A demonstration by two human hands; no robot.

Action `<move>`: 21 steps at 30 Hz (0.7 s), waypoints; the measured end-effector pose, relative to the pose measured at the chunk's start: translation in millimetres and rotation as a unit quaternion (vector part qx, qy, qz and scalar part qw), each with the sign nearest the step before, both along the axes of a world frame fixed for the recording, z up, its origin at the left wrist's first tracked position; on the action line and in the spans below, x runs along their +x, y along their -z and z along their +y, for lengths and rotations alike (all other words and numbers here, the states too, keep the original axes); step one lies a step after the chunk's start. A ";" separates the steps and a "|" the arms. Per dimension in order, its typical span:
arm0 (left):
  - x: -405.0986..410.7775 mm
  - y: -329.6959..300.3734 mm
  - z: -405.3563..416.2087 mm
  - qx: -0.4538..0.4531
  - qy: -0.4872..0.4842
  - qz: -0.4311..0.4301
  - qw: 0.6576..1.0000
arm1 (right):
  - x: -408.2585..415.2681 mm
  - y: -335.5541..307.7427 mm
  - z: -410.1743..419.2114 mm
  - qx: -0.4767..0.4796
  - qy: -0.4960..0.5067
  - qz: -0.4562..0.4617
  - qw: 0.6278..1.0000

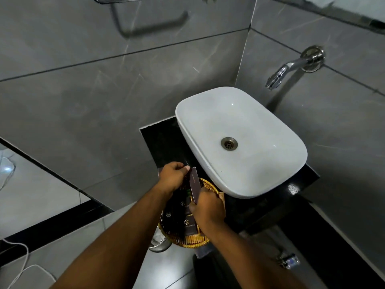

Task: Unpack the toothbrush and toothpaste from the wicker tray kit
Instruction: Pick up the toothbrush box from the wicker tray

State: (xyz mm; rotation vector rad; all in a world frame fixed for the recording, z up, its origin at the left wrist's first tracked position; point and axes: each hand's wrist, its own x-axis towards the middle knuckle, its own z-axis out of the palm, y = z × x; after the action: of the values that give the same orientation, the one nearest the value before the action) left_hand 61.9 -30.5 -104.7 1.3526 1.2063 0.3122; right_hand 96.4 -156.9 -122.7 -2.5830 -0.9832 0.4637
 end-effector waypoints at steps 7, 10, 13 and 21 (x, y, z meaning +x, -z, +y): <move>-6.7 -29.8 10.4 0.034 -0.001 -0.029 0.999 | -6.1 -24.9 -4.6 0.090 -0.006 0.029 0.995; -9.1 -48.2 16.6 0.062 -0.013 -0.043 0.997 | -9.1 -39.1 -2.3 0.129 -0.008 0.030 0.991; -12.0 -63.2 20.8 0.151 0.008 -0.035 0.988 | -12.1 -52.5 1.1 0.148 -0.019 0.021 0.989; -25.9 -96.8 23.6 0.153 -0.041 -0.101 0.982 | -20.2 -69.0 4.7 0.195 -0.035 0.014 0.980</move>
State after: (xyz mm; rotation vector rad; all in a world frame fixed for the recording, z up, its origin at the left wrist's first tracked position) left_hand 36.0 -6.9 -7.9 1.4943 1.0732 0.7002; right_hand 76.2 -152.2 -53.7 -2.1934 -1.0404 0.2893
